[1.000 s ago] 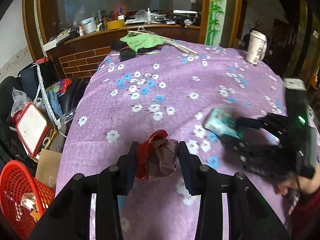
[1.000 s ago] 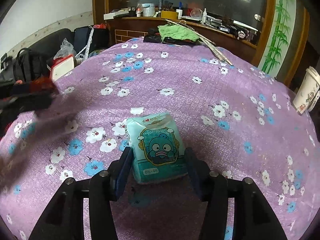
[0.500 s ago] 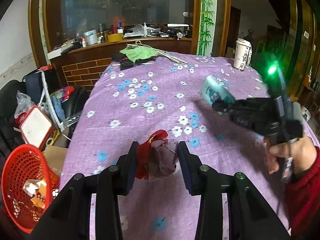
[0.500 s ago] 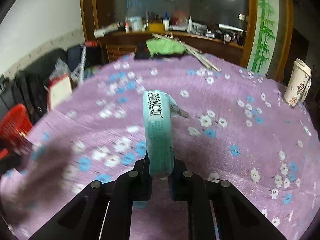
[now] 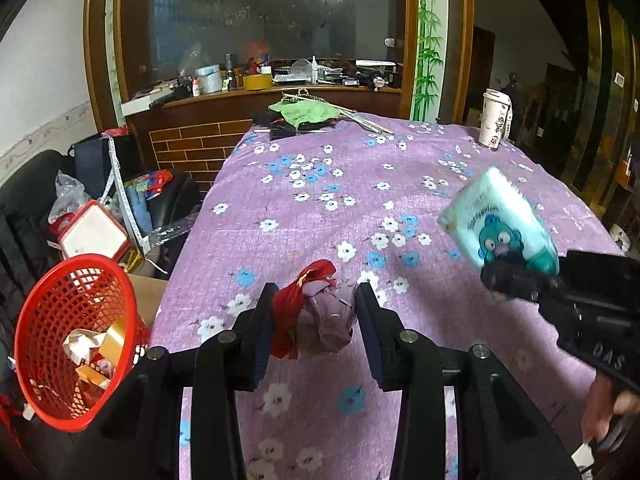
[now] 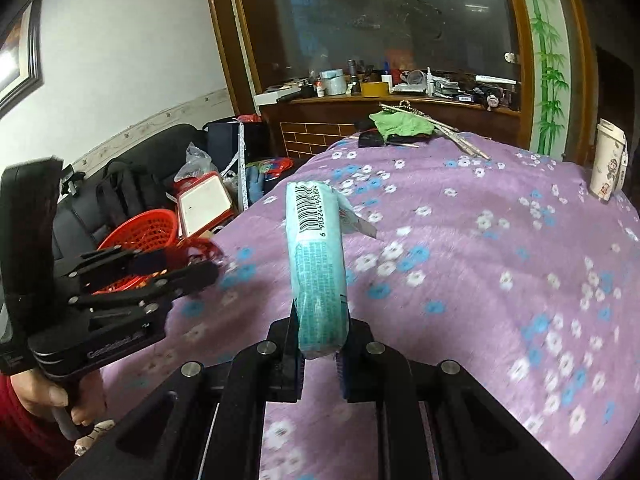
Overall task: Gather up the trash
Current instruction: 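Lift the crumpled item in the left tool and wipes packet in the right tool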
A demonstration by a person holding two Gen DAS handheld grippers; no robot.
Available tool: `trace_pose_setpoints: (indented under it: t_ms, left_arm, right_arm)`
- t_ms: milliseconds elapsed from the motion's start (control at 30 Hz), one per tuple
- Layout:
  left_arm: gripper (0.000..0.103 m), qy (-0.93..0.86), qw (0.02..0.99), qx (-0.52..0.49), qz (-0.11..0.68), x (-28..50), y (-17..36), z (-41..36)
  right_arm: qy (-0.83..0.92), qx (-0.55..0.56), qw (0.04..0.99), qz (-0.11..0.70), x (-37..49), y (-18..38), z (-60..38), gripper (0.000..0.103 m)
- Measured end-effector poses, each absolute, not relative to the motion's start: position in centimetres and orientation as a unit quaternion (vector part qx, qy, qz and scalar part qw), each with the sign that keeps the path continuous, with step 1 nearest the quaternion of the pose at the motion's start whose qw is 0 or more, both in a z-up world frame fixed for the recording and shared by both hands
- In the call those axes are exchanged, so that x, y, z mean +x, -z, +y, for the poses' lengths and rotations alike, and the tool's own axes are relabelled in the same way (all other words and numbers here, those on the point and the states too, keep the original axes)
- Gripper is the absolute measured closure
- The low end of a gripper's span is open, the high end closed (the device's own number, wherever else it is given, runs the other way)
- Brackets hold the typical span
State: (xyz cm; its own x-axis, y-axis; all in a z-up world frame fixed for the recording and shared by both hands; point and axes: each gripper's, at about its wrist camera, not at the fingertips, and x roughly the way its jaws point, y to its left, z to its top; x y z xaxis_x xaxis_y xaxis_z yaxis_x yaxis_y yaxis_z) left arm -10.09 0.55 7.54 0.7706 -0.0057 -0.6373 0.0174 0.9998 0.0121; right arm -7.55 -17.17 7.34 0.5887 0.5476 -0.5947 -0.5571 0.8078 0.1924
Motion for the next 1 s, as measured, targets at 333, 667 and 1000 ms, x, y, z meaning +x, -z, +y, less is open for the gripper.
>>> trace_pose_setpoints:
  t_ms: [333,667,1000]
  left_arm:
    - [0.065,-0.005,0.943,0.017,0.333,-11.4,-6.9,1.3]
    - [0.065,-0.010,0.942,0.016,0.336,-11.6,-6.5,2.3]
    - [0.065,-0.010,0.942,0.016,0.336,-11.6,-6.5,2.4]
  right_arm:
    - [-0.318,-0.003,0.883,0.345,-8.9,-6.5,-15.9,0.089]
    - [-0.322,-0.009,0.878,0.355,-8.9,-5.9,-14.8,0.089]
    - [-0.323,-0.012,0.877,0.356,-9.0,-6.0,-14.5,0.089]
